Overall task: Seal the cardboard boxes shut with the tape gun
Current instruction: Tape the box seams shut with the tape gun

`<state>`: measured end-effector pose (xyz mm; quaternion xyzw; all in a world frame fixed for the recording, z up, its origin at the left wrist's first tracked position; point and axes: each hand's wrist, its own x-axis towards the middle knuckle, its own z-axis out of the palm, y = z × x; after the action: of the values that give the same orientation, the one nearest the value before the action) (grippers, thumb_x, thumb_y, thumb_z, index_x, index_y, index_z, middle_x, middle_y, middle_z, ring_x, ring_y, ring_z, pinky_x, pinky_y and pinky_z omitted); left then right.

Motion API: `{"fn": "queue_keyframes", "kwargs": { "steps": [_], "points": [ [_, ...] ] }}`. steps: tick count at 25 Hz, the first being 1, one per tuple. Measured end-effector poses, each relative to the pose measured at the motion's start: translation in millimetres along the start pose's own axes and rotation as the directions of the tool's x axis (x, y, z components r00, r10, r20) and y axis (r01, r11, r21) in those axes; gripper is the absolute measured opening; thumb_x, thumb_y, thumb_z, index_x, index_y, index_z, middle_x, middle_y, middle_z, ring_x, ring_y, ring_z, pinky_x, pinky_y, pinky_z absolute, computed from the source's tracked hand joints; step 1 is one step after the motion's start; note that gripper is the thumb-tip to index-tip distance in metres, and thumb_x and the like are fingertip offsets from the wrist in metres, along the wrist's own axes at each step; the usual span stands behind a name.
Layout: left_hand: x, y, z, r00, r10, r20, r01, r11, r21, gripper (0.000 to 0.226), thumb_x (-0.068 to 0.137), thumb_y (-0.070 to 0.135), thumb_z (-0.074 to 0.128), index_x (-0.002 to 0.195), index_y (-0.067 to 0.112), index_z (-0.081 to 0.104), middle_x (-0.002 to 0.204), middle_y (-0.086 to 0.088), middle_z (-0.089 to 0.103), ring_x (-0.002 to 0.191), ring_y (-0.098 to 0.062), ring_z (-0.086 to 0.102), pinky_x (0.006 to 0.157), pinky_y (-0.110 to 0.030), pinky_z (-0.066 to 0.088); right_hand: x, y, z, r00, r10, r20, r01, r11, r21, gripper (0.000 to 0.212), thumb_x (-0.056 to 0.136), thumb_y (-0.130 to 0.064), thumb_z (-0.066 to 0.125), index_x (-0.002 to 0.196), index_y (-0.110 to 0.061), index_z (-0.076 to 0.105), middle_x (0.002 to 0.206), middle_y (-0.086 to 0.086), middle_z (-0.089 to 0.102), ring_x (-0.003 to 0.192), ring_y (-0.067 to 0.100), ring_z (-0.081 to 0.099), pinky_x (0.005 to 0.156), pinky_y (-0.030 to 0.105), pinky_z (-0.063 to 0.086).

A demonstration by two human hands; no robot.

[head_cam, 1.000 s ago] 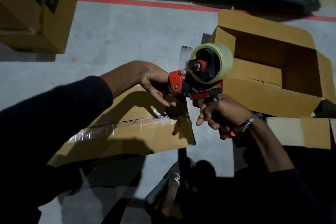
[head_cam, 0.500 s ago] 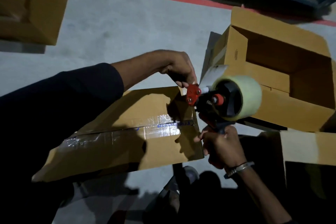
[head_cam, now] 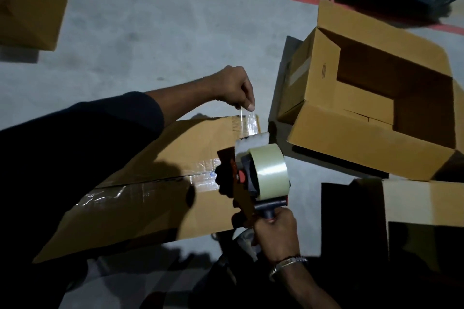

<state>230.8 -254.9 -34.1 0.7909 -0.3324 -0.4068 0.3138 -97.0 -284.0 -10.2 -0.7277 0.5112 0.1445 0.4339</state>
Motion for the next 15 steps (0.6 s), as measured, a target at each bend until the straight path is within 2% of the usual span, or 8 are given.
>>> {"fn": "queue_keyframes", "kwargs": {
  "steps": [3,4,6,8,10,12,15],
  "points": [
    [10.6,0.3,-6.0,0.971,0.059,-0.233,-0.081,0.993,-0.085,0.018,0.088,0.021,0.084,0.101,0.01,0.083,0.084,-0.004,0.079,0.075,-0.016,0.077,0.082,-0.034,0.064,-0.8,-5.1,-0.5,1.0,0.015,-0.007,-0.015,0.999,-0.033,0.018,0.061,-0.021,0.068,0.055,-0.005,0.064,0.049,0.01,0.064,0.048,0.027,0.066,0.048,0.04,0.056],
    [14.6,0.5,-13.9,0.965,0.06,-0.256,-0.084,0.993,-0.086,0.019,0.088,0.022,0.083,0.102,0.009,0.082,0.083,-0.004,0.079,0.074,-0.014,0.076,0.083,-0.034,0.064,-2.5,-6.7,-0.2,0.999,0.046,-0.002,-0.046,0.999,-0.029,0.02,0.059,-0.025,0.067,0.057,-0.006,0.065,0.049,0.009,0.065,0.047,0.027,0.066,0.048,0.039,0.056],
    [17.7,1.9,-23.6,0.984,0.03,-0.173,-0.034,0.999,-0.021,0.028,0.091,0.036,0.08,0.103,0.011,0.081,0.086,-0.003,0.078,0.075,-0.011,0.075,0.083,-0.034,0.064,-2.9,-4.9,0.8,0.998,0.065,-0.001,-0.065,0.998,-0.026,0.021,0.06,-0.025,0.068,0.055,-0.006,0.062,0.047,0.006,0.064,0.045,0.023,0.065,0.046,0.036,0.053],
    [18.1,-0.6,-17.2,0.995,-0.101,-0.016,0.102,0.995,0.007,0.048,0.089,0.059,0.073,0.108,0.015,0.077,0.094,-0.002,0.077,0.084,-0.013,0.075,0.08,-0.033,0.063,-1.2,-4.9,0.3,0.999,0.041,-0.021,-0.041,0.999,-0.013,0.026,0.068,-0.012,0.072,0.049,-0.008,0.055,0.04,0.002,0.058,0.037,0.014,0.059,0.039,0.028,0.046],
    [18.4,-7.2,-4.3,0.972,-0.206,0.114,0.205,0.979,0.024,0.059,0.085,0.069,0.071,0.111,0.017,0.073,0.102,-0.001,0.075,0.094,-0.016,0.072,0.082,-0.033,0.06,0.8,-8.5,-1.4,0.998,0.036,-0.045,-0.036,0.999,0.011,0.025,0.065,-0.014,0.071,0.047,-0.009,0.054,0.039,0.003,0.056,0.035,0.015,0.057,0.036,0.025,0.043],
    [18.9,-14.6,4.8,0.964,-0.196,0.179,0.194,0.981,0.031,0.051,0.083,0.063,0.078,0.109,0.019,0.075,0.106,0.001,0.073,0.1,-0.015,0.069,0.082,-0.03,0.056,2.5,-11.2,0.1,0.997,0.04,-0.064,-0.039,0.999,0.007,0.021,0.054,-0.026,0.062,0.049,-0.006,0.059,0.044,0.009,0.061,0.04,0.023,0.061,0.041,0.032,0.049],
    [19.3,-24.2,10.5,0.968,-0.169,0.187,0.176,0.984,-0.022,0.025,0.083,0.035,0.087,0.1,0.018,0.08,0.099,0.002,0.078,0.101,-0.016,0.072,0.08,-0.03,0.054,4.0,-5.7,3.8,0.996,0.034,-0.084,-0.036,0.999,-0.025,0.023,0.05,-0.027,0.056,0.051,-0.005,0.06,0.046,0.009,0.062,0.045,0.027,0.063,0.046,0.04,0.054]
  ]
}}
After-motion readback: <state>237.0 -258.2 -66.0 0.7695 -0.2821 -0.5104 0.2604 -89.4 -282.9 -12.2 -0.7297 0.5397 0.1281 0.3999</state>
